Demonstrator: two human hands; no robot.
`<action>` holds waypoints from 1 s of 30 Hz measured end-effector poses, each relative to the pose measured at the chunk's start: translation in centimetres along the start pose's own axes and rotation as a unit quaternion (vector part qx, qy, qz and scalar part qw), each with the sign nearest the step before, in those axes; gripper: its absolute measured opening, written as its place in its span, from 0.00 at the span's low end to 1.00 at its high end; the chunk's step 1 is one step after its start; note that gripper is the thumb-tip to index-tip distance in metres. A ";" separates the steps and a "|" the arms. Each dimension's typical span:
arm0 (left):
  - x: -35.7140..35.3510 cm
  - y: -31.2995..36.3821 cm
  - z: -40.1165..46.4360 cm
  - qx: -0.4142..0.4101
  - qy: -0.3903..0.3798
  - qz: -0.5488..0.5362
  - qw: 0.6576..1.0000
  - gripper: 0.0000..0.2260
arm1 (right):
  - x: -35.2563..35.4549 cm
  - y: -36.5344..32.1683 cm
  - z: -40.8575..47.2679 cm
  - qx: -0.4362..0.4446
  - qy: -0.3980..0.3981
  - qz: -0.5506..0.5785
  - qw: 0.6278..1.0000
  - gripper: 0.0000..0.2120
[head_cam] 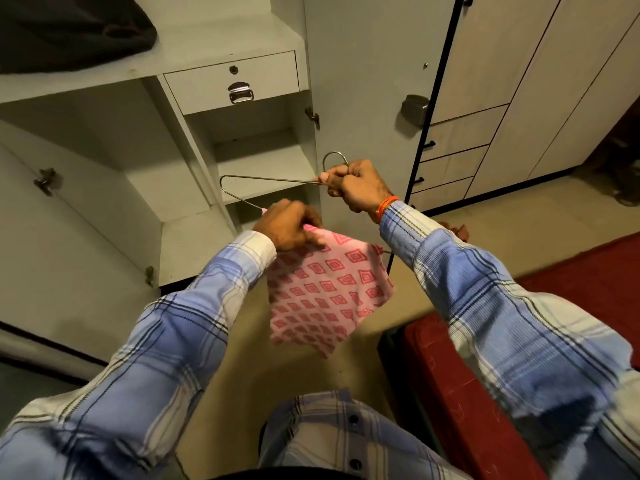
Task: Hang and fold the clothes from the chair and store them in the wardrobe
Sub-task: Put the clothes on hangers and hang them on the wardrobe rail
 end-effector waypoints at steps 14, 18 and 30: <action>3.8 -3.9 -1.7 0.096 0.211 -0.075 0.970 0.07 | -0.4 1.0 -0.4 -0.033 -0.044 0.008 0.998 0.09; 4.2 -3.4 -1.6 0.150 0.219 0.116 0.957 0.09 | -0.8 1.0 -0.5 -0.033 -0.056 0.037 0.997 0.10; -2.0 3.0 -0.5 -0.072 -0.072 -0.041 0.994 0.14 | -1.0 1.4 -0.4 -0.036 -0.053 0.032 0.997 0.11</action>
Point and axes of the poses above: each hand's wrist, its own z-axis towards the middle knuckle, its own x-axis out of the back of the hand, y = z × x, the point moved 9 cm from there along z, towards the middle knuckle, and after that the axes turned 5 degrees about z, right-handed, at the moved point
